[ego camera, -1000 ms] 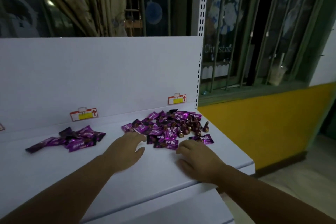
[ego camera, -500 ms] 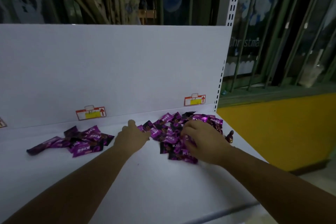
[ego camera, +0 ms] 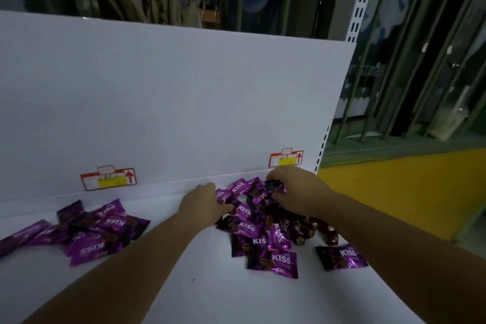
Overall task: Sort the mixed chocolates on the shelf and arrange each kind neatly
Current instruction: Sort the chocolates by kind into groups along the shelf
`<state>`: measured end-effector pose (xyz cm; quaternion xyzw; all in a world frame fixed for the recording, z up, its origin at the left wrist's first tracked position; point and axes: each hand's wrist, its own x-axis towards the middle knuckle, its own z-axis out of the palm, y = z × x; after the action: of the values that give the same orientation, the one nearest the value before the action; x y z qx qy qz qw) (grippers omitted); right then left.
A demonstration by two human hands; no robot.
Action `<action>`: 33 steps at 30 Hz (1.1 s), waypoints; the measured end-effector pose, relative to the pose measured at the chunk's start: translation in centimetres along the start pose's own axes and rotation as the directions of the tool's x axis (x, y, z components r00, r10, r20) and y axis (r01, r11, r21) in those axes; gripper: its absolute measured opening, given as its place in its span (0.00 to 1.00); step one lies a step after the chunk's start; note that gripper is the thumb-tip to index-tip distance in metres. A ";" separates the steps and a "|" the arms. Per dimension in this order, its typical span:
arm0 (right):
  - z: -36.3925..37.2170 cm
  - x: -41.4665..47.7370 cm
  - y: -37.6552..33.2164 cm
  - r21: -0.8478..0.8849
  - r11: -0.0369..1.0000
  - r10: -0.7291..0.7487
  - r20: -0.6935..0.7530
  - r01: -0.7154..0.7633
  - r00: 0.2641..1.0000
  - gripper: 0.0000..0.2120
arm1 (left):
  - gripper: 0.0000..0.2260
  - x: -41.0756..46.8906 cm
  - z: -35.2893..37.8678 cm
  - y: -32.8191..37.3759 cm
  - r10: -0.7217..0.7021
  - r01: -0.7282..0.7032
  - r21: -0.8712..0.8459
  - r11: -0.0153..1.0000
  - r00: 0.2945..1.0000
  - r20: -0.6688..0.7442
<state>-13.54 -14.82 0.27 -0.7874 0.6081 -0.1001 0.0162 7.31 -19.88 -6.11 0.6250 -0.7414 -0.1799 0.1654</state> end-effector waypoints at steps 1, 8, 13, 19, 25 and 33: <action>0.2 0.8 -0.4 0.011 1.000 -0.028 0.020 0.027 0.999 0.20 | 0.18 0.0 -0.2 -0.1 0.014 -0.013 -0.012 1.000 1.000 0.019; 2.7 5.7 -2.8 -0.048 0.959 -0.260 0.240 0.279 0.935 0.23 | 0.12 -1.6 -1.4 -0.9 0.035 -0.026 -0.207 0.978 0.999 0.038; 3.8 7.7 -3.2 -0.137 0.914 -0.332 0.287 0.382 0.898 0.15 | 0.14 -3.1 -2.3 -1.6 0.034 -0.036 -0.165 0.986 0.999 -0.017; 3.3 8.2 -3.7 -0.058 0.936 -0.345 0.068 0.348 0.936 0.07 | 0.16 -4.2 -2.1 -1.5 0.052 -0.052 -0.037 0.998 0.999 -0.004; 1.1 7.0 -4.4 0.448 0.889 -0.159 0.100 0.098 0.982 0.07 | 0.18 -4.4 -2.4 -1.2 0.116 -0.116 0.008 0.993 0.988 -0.098; 2.5 6.0 -5.0 0.047 0.965 -0.255 0.405 0.259 0.878 0.23 | 0.19 -5.1 -4.0 -1.4 0.232 -0.265 -0.030 0.964 0.889 -0.395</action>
<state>-6.82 -19.56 -0.63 -0.8645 0.4818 0.0679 0.1257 11.24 -15.27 -3.39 0.5405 -0.7597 -0.0606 0.3565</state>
